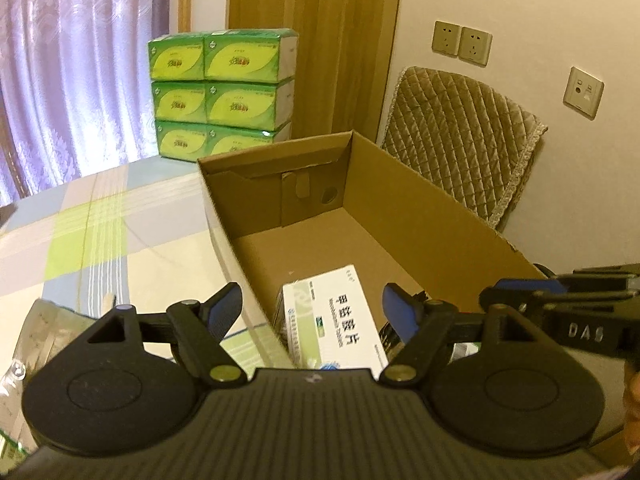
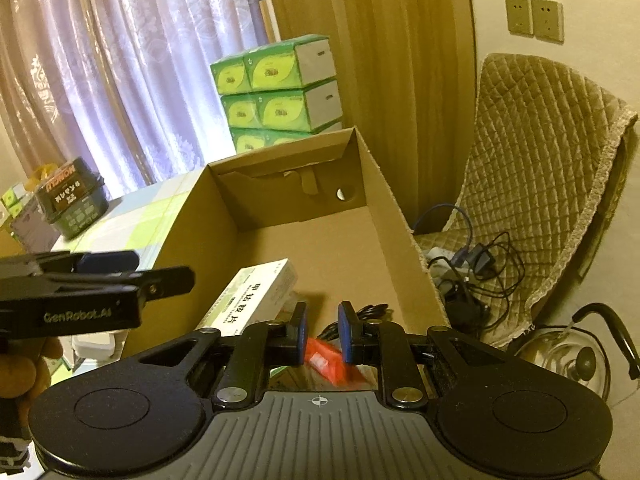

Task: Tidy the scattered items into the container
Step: 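Carry both items over the cardboard box and open both grippers to drop them, then withdraw both grippers from the cardboard box back toward the table items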

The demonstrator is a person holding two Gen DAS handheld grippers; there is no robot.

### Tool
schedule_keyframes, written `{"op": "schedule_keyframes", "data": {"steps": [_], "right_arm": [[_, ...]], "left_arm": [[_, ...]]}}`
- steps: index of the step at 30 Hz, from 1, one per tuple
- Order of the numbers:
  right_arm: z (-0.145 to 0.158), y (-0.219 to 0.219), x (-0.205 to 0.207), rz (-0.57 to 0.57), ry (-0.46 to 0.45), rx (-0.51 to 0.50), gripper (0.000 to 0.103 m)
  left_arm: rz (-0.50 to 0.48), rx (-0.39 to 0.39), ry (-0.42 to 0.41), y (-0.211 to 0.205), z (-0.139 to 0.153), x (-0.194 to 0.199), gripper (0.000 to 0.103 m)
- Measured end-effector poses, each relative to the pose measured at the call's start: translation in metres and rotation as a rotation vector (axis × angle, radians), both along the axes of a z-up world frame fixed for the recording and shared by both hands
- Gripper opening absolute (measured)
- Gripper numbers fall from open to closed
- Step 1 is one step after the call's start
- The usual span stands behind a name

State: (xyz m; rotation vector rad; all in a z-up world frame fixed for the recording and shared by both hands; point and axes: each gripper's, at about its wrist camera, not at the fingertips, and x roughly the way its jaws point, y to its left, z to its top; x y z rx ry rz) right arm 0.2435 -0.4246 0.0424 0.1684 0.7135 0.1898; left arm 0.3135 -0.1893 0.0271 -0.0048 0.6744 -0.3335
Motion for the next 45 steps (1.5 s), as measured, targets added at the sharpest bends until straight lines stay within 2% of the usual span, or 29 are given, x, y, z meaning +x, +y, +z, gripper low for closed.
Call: {"op": "schedule_keyframes", "data": {"steps": [10, 16, 23, 26, 33, 34, 35, 36, 45], "right_arm": [[0.011, 0.002, -0.020, -0.024, -0.011, 0.009, 0.022], [0.023, 0.007, -0.036, -0.028, -0.030, 0.014, 0.022], [0.039, 0.024, -0.057, -0.013, -0.052, 0.042, 0.022], [0.044, 0.036, -0.066, 0.008, -0.060, 0.055, 0.022], [0.055, 0.073, -0.086, 0.072, -0.085, 0.039, 0.023], [0.057, 0.078, -0.089, 0.076, -0.092, 0.036, 0.048], [0.058, 0.082, -0.093, 0.071, -0.109, 0.034, 0.090], [0.060, 0.087, -0.098, 0.070, -0.135, 0.027, 0.096], [0.067, 0.136, -0.117, 0.181, -0.150, -0.005, 0.096]], "left_arm": [[0.041, -0.023, 0.008, 0.019, 0.005, -0.031, 0.079], [0.087, -0.061, 0.006, 0.039, 0.013, -0.065, 0.089], [0.138, -0.057, 0.026, 0.059, 0.016, -0.104, 0.093], [0.152, -0.028, 0.031, 0.065, 0.017, -0.118, 0.094], [0.207, -0.013, 0.044, 0.089, 0.015, -0.151, 0.096], [0.212, -0.009, 0.044, 0.092, 0.015, -0.155, 0.096], [0.218, -0.003, 0.044, 0.096, 0.015, -0.159, 0.096], [0.227, 0.005, 0.043, 0.100, 0.015, -0.163, 0.096], [0.326, -0.014, 0.054, 0.146, 0.011, -0.197, 0.099]]}}
